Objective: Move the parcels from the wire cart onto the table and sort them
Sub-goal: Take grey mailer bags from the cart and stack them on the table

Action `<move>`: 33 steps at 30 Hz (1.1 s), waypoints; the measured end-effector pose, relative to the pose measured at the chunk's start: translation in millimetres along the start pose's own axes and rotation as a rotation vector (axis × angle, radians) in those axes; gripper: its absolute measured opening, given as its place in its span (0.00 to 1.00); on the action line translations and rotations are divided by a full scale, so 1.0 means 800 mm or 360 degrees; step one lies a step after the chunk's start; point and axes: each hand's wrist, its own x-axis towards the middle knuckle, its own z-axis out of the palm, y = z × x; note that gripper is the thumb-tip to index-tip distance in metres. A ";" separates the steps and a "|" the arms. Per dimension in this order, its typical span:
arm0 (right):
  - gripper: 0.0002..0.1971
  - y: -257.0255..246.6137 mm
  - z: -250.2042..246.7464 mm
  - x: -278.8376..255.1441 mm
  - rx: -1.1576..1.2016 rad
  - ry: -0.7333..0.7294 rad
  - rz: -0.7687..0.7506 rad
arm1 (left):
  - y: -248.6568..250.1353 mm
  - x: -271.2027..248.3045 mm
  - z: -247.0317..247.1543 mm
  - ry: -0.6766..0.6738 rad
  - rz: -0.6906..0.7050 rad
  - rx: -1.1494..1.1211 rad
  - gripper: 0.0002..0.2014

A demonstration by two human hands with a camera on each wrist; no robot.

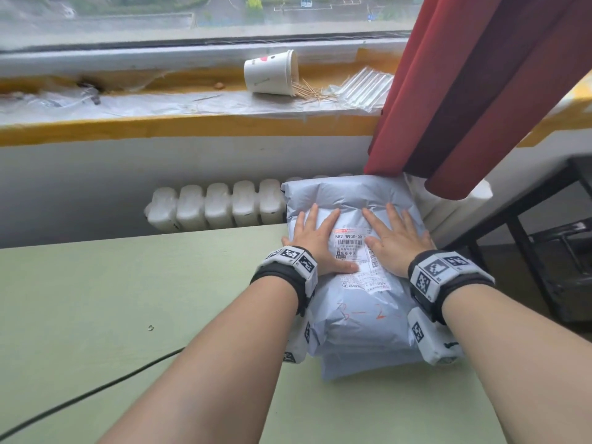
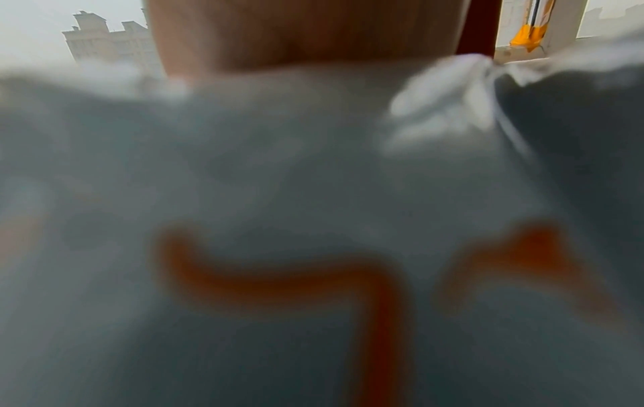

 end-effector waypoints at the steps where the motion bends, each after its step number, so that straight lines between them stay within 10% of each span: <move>1: 0.29 0.000 0.002 0.000 -0.0005 0.0004 -0.0001 | 0.000 -0.001 0.001 -0.0002 -0.0002 0.0002 0.58; 15: 0.29 0.002 -0.006 -0.016 -0.0029 0.0055 -0.0088 | 0.002 -0.019 0.002 0.0031 0.0004 0.0023 0.56; 33: 0.17 -0.099 -0.100 -0.054 0.0006 0.0415 -0.0443 | -0.019 -0.074 -0.091 0.0570 -0.0093 -0.0081 0.27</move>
